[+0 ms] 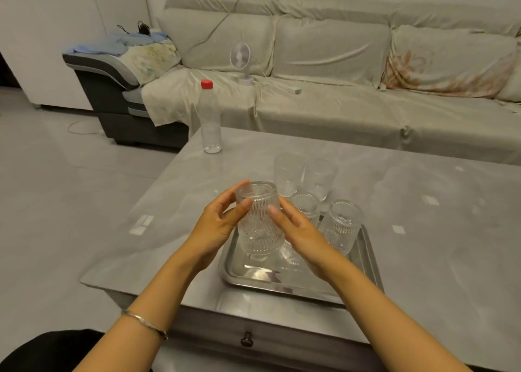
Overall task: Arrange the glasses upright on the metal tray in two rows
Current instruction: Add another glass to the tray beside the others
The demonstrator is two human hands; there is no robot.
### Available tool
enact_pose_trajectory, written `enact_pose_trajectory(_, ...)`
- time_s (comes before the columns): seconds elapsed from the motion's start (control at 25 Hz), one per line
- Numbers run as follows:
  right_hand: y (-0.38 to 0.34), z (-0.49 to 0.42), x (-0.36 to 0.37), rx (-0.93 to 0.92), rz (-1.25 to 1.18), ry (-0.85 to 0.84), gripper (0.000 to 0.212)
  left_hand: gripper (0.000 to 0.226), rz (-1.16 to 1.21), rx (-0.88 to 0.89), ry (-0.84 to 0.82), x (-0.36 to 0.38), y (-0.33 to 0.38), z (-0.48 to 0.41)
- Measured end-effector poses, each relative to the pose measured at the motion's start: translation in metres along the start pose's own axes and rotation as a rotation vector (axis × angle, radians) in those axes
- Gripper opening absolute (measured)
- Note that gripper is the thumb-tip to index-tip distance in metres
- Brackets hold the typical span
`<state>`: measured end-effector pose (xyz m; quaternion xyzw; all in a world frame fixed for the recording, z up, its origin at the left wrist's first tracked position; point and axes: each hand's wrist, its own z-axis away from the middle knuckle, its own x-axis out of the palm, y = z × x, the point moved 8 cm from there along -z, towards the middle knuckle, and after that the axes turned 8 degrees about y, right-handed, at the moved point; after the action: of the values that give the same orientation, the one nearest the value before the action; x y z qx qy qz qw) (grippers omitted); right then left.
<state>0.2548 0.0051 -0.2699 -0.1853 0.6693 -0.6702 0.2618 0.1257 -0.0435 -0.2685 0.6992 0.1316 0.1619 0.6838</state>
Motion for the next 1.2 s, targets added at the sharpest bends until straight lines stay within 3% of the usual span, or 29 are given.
enact_pose_trajectory(0.16, 0.01, -0.006, 0.002, 0.057, -0.05, 0.014, 0.069, 0.057, -0.003, -0.014, -0.088, 0.011, -0.011, 0.007)
enact_pose_trajectory(0.32, 0.028, -0.005, 0.006, 0.126, -0.066, 0.015, 0.053, 0.056, 0.007, -0.043, -0.122, 0.012, -0.022, 0.012)
enact_pose_trajectory(0.48, 0.044, -0.004, 0.014, 0.17, -0.102, 0.016, 0.076, 0.052, -0.01, -0.046, -0.136, 0.007, -0.027, 0.015)
enact_pose_trajectory(0.56, 0.048, -0.004, 0.017, 0.186, -0.099, 0.008, 0.077, 0.052, -0.004, -0.05, -0.136, 0.006, -0.029, 0.015)
enact_pose_trajectory(0.76, 0.048, -0.003, 0.016, 0.154, -0.07, 0.07, 0.044, 0.055, -0.064, -0.055, -0.146, 0.001, -0.034, 0.014)
enact_pose_trajectory(1.0, 0.058, -0.005, 0.021, 0.13, -0.062, 0.092, 0.036, 0.058, -0.044, -0.104, -0.149, -0.006, -0.054, 0.013)
enact_pose_trajectory(1.2, 0.066, -0.004, 0.024, 0.128, -0.061, 0.114, 0.045, 0.062, 0.026, -0.154, -0.178, -0.006, -0.061, 0.012)
